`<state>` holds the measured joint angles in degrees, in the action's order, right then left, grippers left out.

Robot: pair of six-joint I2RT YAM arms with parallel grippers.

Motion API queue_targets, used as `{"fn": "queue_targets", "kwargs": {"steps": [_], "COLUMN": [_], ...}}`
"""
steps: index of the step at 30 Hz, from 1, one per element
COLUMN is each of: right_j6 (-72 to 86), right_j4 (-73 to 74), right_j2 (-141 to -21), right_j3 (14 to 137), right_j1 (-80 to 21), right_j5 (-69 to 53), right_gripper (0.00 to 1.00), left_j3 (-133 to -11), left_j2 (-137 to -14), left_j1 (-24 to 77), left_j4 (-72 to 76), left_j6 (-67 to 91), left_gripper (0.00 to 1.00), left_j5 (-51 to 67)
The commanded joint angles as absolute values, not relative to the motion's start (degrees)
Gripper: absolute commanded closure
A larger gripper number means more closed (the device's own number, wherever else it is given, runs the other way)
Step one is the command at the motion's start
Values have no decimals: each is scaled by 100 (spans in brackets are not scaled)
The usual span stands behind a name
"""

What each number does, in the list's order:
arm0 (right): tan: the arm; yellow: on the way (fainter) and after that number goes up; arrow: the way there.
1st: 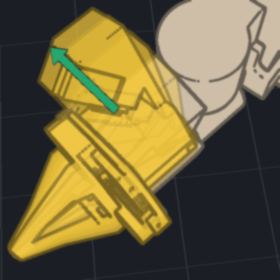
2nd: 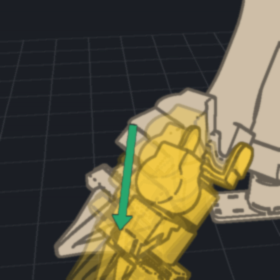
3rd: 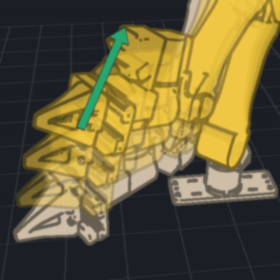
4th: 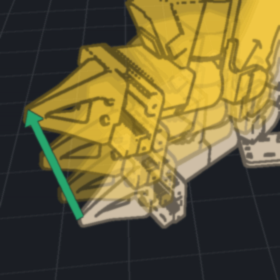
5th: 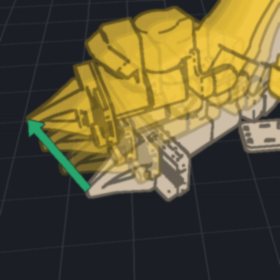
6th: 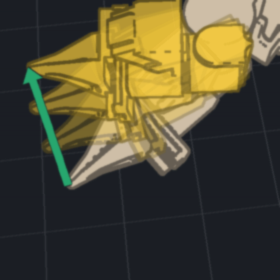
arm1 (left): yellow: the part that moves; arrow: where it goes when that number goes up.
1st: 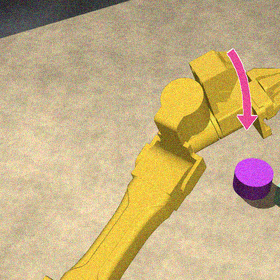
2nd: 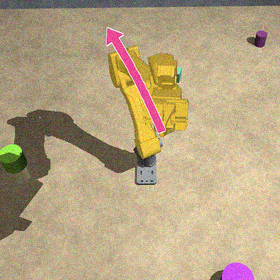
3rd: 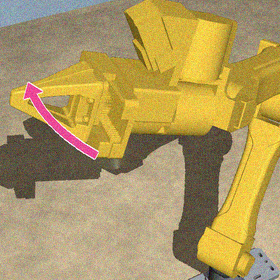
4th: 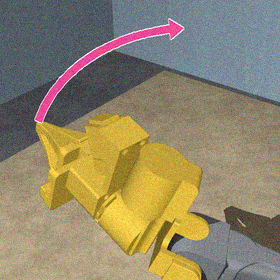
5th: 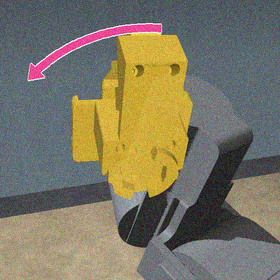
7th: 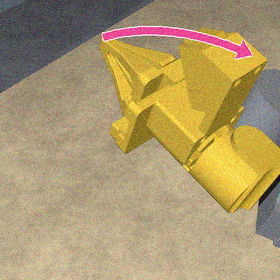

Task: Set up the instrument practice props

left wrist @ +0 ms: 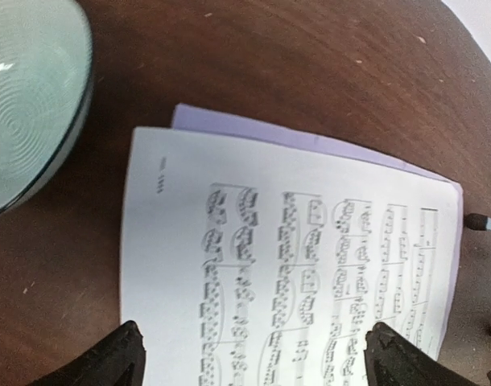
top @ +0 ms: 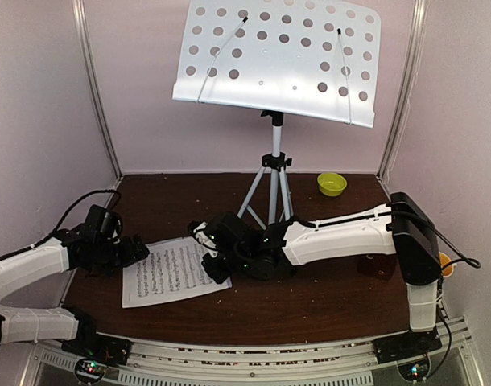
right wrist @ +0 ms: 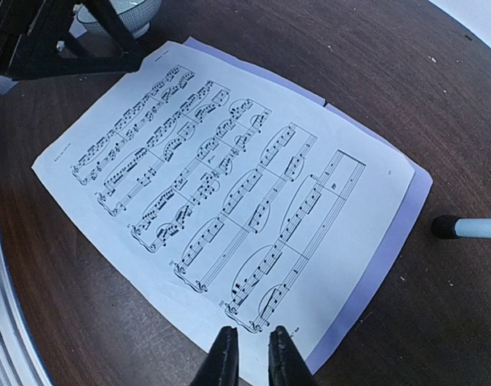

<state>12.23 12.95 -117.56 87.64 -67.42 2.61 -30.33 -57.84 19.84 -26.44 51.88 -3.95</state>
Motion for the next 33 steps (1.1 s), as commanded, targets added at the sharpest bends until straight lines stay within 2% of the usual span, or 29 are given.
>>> {"fn": "queue_targets", "kwargs": {"steps": [1,4,11,17,23,26,33], "right_j6": [1222,1234,1109,1039,914,841,844], "right_j4": [1182,1179,1257,1401,1545,1677,1576], "right_j2": [-11712,-11733,-11839,-12140,-12528,-12654,-12514], "right_j3": [8831,8857,9016,9299,9580,9712,9510], "right_j1": [-6726,-6732,-6633,-6449,-6387,-6378,-6372], "right_j5": [81,55,77,58,18,19,-132], "right_gripper": [84,84,83,84,85,85,84], "left_j3": [-2922,-2676,-1855,-1118,-872,-1052,-1968], "left_j2": [-5393,-5284,-5273,-4572,-4111,-4670,-6871], "left_j1": [1985,1986,1984,1941,1778,1446,1174], "left_j4": [-3942,-4019,-2683,-1740,-1290,-724,671], "left_j6": [6147,6357,6272,6356,6218,5861,4952], "left_gripper": [2,2,2,2,3,5,9], "left_j5": [-1007,-918,68,694,889,1339,2241]}}
